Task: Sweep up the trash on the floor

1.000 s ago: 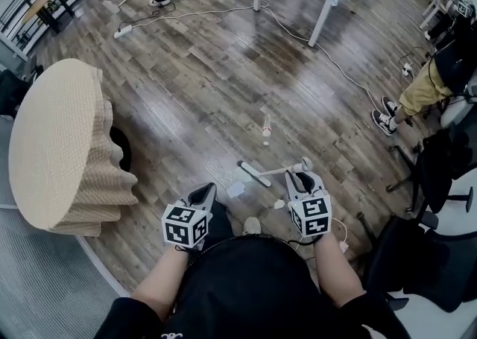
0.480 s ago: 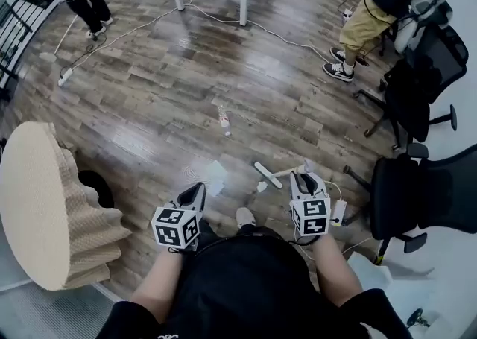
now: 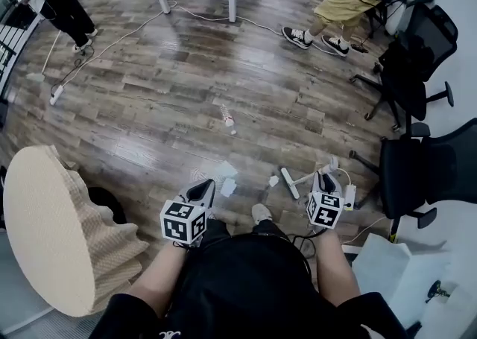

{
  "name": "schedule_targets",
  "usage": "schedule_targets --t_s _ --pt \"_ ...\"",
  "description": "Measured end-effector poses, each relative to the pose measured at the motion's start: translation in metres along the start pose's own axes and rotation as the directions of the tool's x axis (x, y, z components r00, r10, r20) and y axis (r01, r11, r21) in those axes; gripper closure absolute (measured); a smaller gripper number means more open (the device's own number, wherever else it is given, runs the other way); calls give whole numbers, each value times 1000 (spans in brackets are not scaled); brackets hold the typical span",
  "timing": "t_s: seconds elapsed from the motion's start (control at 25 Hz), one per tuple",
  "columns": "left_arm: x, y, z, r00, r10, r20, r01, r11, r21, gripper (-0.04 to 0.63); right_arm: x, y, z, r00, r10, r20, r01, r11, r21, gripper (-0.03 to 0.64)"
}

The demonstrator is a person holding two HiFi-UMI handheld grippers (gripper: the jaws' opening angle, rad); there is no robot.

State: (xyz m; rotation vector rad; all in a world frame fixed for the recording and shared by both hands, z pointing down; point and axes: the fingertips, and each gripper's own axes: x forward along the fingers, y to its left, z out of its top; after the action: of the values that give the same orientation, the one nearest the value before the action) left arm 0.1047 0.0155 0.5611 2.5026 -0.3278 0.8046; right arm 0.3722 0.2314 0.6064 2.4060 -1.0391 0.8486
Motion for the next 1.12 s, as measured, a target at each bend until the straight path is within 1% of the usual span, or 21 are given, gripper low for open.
schedule_targets --t_s 0.12,0.32,0.44,0.56,0.8,1.0,1.12 --pt "-13 26 1 1000 -25 -12 25 1000 15 598 4 36 2 1000 -21 -15 22 998 57 532" --pt "-33 70 1 998 -58 -24 58 998 23 598 12 105 18 1000 -21 -20 22 997 69 532" --pt "-46 92 -2 996 -80 -25 80 997 0 598 19 144 29 1000 8 -17 -7 997 71 532" --pt "-59 112 -2 997 -79 -18 79 997 -26 598 27 175 42 999 27 -18 -26 997 74 532" --pt "-78 140 -9 998 -66 2 66 996 -61 598 34 215 57 997 68 -28 -66 995 72 532" --pt "-83 148 -4 997 -61 38 64 994 -83 598 30 226 63 995 93 -34 -92 995 50 532" --pt "-83 153 1 997 -52 62 57 994 -91 598 27 232 77 991 134 -14 -133 991 15 532"
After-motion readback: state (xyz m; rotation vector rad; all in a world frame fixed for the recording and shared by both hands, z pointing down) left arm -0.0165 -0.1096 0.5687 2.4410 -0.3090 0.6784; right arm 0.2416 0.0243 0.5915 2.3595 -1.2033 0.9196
